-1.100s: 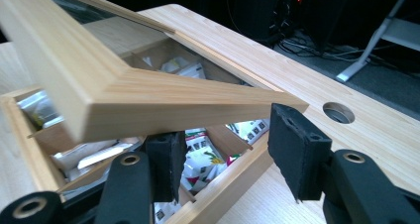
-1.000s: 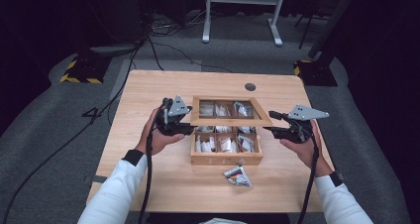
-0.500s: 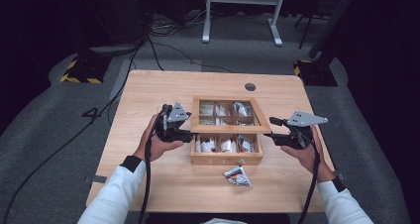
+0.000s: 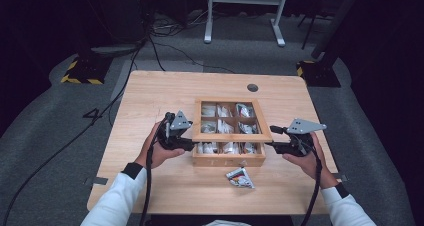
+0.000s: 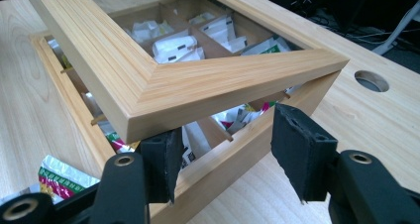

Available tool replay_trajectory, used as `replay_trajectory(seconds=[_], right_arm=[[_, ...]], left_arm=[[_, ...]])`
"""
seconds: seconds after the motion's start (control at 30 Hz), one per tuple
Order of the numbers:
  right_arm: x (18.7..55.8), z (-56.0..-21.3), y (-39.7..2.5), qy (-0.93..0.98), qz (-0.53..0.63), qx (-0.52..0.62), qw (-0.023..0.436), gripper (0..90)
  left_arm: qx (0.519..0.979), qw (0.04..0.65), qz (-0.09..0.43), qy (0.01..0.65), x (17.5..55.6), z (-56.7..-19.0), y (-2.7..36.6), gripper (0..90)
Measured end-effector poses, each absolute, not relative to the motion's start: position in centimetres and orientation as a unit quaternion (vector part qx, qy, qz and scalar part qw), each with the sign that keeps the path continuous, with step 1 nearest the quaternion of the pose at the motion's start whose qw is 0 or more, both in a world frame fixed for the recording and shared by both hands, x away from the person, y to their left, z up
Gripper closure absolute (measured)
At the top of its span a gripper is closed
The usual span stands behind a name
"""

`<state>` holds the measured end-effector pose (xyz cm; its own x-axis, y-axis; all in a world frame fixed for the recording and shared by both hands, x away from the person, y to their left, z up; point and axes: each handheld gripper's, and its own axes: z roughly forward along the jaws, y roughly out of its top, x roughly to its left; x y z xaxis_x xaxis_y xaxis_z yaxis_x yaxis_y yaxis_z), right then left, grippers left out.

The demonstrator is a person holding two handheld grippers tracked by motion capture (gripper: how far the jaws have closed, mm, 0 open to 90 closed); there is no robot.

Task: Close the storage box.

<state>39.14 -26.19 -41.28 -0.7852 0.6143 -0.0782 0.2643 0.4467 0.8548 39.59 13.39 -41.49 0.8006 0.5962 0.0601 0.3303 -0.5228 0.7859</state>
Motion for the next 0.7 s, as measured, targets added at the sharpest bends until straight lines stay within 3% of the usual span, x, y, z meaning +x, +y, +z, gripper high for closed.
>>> replay_trajectory(seconds=[0.7], right_arm=[[37.6, -43.3, -25.3, 0.846, 0.443, 0.246, 0.163, 44.7]], left_arm=[[0.877, 0.385, 0.141, 0.251, 38.1, -43.3, 12.4, 33.8]])
